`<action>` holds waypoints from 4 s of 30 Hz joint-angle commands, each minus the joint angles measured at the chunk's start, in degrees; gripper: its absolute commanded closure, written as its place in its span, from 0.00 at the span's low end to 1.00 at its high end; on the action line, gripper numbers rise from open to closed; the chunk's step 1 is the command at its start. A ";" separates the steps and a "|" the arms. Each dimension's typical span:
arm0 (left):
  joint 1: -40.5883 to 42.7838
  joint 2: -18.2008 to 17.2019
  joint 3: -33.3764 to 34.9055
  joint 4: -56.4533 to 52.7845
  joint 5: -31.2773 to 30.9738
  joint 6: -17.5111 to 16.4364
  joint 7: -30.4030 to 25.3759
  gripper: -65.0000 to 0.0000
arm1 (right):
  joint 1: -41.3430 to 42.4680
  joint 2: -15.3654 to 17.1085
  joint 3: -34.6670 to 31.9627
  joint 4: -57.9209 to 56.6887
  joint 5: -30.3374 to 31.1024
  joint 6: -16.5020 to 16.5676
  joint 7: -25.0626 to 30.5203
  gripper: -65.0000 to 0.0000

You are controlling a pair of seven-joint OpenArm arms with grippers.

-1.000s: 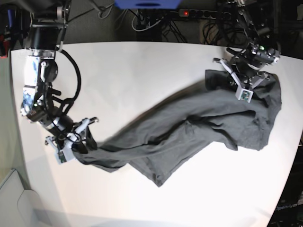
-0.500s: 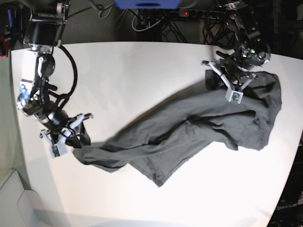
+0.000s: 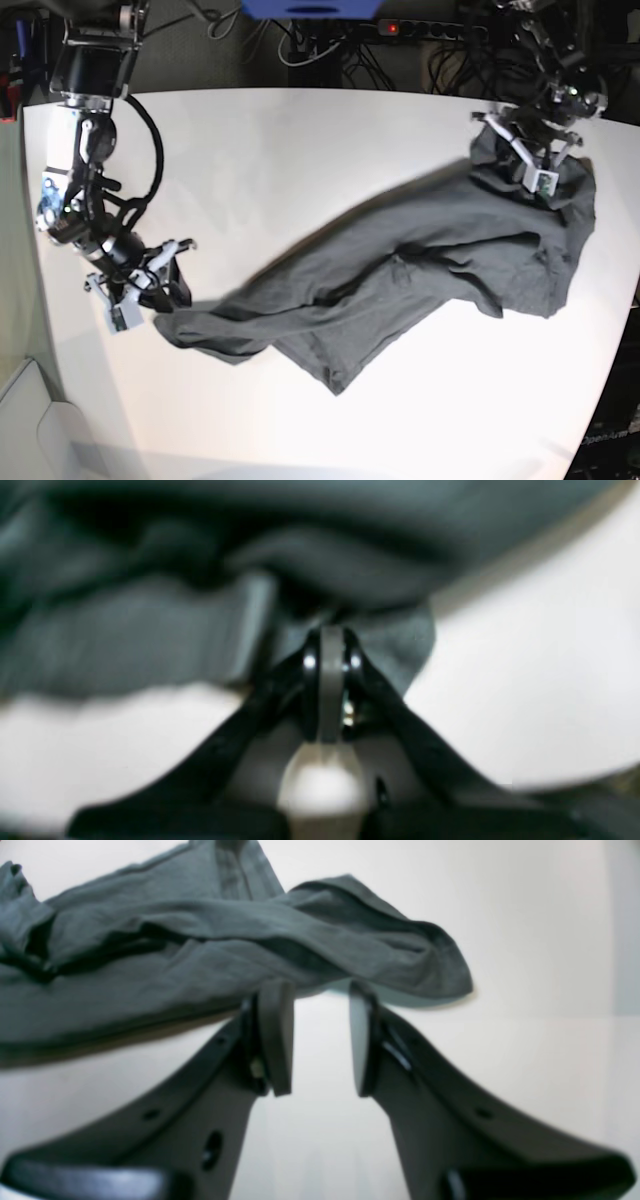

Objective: Layout the t-shirt on the table in an organized manner, then fold the t-shirt properly
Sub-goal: 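Lower the stretched shirt and release it from the left gripper, then grasp the shirt edge with the left gripper and pull it taut, then drag the held shirt end with the right gripper toward the left gripper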

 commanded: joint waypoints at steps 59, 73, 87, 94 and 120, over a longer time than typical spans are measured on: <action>-11.36 -2.77 -2.47 -11.49 2.19 0.53 0.63 1.00 | 15.37 -7.03 -22.39 -8.40 -4.99 0.18 -7.67 0.70; -10.48 -8.39 -9.59 -17.82 2.10 0.53 -1.57 1.00 | 23.55 -9.40 -34.79 -30.29 -4.99 0.18 8.33 0.43; -10.56 -8.39 -9.59 -17.82 2.19 0.53 -1.74 1.00 | 23.72 -8.52 -38.83 -34.95 -14.66 0.18 16.33 0.43; -10.65 -8.39 -9.59 -17.82 2.19 0.53 -1.74 1.00 | 23.90 -8.43 -38.83 -34.95 -18.00 0.18 18.70 0.43; -10.12 -8.31 -9.59 -16.85 2.19 0.53 -1.48 1.00 | 25.40 -8.87 -27.05 -41.19 -20.64 0.18 30.22 1.00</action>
